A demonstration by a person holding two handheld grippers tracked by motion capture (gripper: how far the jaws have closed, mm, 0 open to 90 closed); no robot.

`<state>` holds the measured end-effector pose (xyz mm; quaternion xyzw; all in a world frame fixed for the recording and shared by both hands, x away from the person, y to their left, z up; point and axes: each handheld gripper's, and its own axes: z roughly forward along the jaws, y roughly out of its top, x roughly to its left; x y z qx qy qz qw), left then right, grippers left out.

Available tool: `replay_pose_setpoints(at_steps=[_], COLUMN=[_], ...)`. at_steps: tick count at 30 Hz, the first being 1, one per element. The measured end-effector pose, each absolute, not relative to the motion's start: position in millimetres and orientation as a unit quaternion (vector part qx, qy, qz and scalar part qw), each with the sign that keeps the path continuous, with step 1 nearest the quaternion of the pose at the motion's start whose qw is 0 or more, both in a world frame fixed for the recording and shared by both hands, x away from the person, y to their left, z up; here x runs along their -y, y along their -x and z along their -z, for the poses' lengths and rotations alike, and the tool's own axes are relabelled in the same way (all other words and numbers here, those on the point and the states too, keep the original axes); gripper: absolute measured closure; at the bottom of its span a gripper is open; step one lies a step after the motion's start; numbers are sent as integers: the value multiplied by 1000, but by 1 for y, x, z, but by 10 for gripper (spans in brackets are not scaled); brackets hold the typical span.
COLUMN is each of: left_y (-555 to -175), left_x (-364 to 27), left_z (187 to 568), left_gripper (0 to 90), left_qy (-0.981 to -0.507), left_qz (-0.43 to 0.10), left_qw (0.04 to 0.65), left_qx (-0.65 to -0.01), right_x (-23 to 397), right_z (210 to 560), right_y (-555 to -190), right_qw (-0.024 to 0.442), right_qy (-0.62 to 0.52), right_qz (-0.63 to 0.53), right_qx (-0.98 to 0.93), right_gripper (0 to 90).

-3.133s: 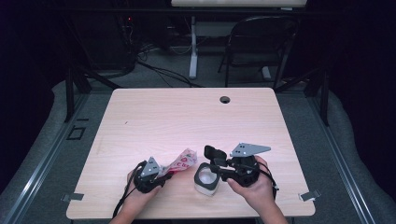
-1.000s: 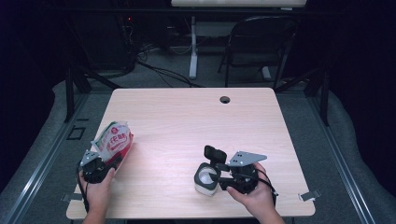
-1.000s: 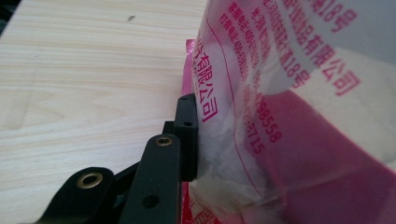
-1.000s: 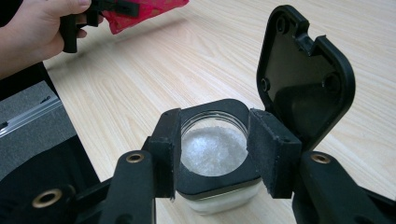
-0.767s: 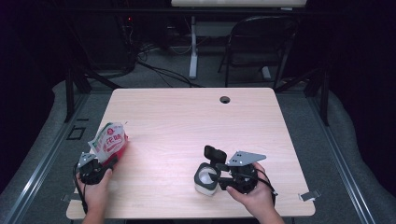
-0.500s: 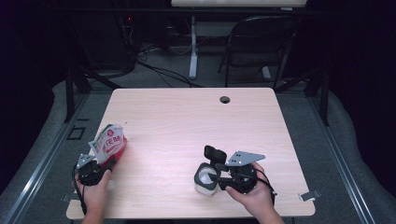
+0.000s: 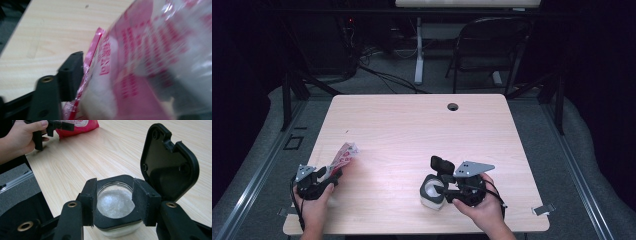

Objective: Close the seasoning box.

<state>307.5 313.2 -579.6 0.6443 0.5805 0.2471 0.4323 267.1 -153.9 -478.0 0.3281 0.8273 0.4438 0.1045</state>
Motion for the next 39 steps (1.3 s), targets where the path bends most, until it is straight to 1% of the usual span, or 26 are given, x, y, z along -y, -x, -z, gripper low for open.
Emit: replay_pose_setpoints(at_steps=[2, 4, 12, 14, 22, 28, 32, 39], left_y=[-306, -305, -299, -296, -286, -282, -281, -280], left_x=[-312, -310, -298, -292, -262, -241, -229, -208], left_z=[577, 575, 565, 559, 543, 539, 541, 547], left_gripper=[272, 272, 293, 322, 331, 333, 334, 333], left_qy=[-648, -650, -669, -674, -705, -724, -735, -759], left_qz=[-250, -249, -252, -253, -253, -247, -247, -238], left_qw=[434, 437, 440, 445, 448, 443, 437, 429], left_qx=[-574, -569, -543, -533, -488, -467, -456, -428], right_x=[154, 153, 153, 153, 154, 157, 159, 160], right_z=[477, 477, 476, 476, 474, 470, 465, 464], right_y=[-267, -268, -270, -270, -269, -268, -266, -264], right_qw=[104, 103, 103, 102, 102, 106, 107, 109], right_qy=[-327, -326, -325, -325, -325, -325, -320, -322], right_qz=[-444, -446, -450, -452, -453, -458, -464, -465], right_qx=[-828, -827, -825, -824, -824, -821, -819, -817], right_gripper=[555, 555, 555, 555, 555, 556, 571, 572])
